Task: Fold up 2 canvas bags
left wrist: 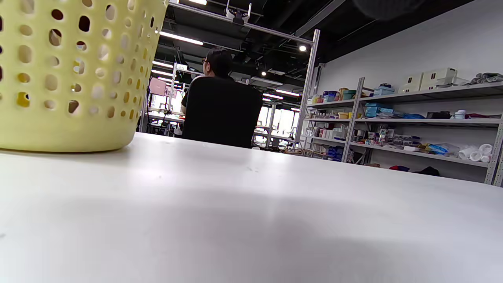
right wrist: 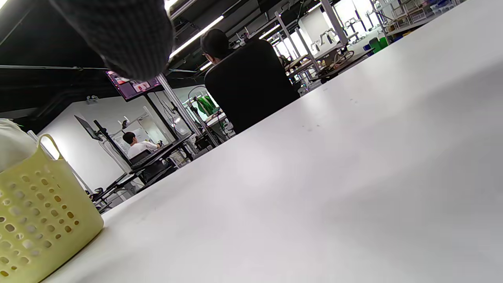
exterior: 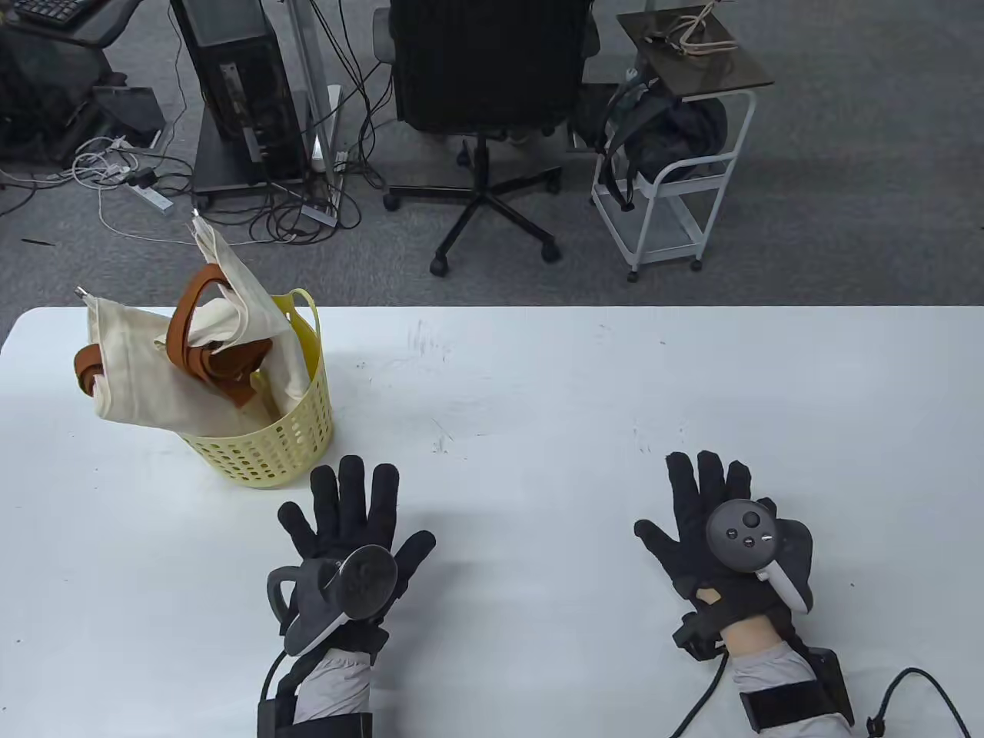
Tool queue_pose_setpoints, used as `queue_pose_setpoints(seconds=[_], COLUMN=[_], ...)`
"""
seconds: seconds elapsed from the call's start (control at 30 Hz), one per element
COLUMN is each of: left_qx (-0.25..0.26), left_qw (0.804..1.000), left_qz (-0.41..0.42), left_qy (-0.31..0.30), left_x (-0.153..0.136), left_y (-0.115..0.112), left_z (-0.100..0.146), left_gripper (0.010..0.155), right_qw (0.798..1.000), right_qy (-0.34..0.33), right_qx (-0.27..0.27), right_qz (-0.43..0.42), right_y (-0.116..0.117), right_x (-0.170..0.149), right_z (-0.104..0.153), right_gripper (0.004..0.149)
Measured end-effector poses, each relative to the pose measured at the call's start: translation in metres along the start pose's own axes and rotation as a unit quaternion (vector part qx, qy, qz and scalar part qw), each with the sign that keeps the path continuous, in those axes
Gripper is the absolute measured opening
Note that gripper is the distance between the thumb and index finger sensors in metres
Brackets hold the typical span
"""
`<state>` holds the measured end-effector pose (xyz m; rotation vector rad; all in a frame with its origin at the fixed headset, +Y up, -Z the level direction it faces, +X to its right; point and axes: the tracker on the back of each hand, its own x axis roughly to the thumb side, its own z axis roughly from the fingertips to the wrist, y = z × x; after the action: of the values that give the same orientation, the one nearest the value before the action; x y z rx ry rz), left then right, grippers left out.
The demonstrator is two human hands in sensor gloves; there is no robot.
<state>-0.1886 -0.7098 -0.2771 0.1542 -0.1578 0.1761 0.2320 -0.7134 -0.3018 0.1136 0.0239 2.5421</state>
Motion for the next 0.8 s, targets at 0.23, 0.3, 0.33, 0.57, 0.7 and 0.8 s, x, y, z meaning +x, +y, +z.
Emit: queue_pose_setpoints(seconds=[0.23, 0.3, 0.33, 0.57, 0.7, 0.8], left_qx=[0.012, 0.008, 0.005, 0.014, 0.033, 0.051], left_qw=[1.0, 1.0, 1.0, 0.999, 0.995, 0.987], left_qz=[0.001, 0.001, 0.0, 0.032, 0.09, 0.138], left_qy=[-0.001, 0.0, 0.001, 0.015, 0.039, 0.06], left_x=[0.001, 0.001, 0.001, 0.0, -0.003, -0.005], left_y=[0.003, 0.002, 0.001, 0.0, 0.003, 0.013], left_z=[0.001, 0.0, 0.0, 0.0, -0.002, -0.006], left_gripper=[0.09, 0.089, 0.09, 0.089, 0.087, 0.086], right_qw=[1.0, 1.0, 1.0, 0.999, 0.998, 0.998], right_qy=[-0.014, -0.013, -0.009, 0.005, -0.001, -0.001], right_qx=[-0.01, -0.011, -0.009, -0.013, -0.022, -0.02], right_qz=[-0.001, -0.006, -0.013, -0.044, -0.06, -0.064], right_y=[-0.005, -0.006, -0.006, -0.011, -0.015, -0.016], right_x=[0.006, 0.006, 0.005, -0.002, -0.002, -0.003], right_z=[0.003, 0.003, 0.002, 0.005, 0.005, 0.004], right_gripper=[0.088, 0.088, 0.088, 0.087, 0.087, 0.086])
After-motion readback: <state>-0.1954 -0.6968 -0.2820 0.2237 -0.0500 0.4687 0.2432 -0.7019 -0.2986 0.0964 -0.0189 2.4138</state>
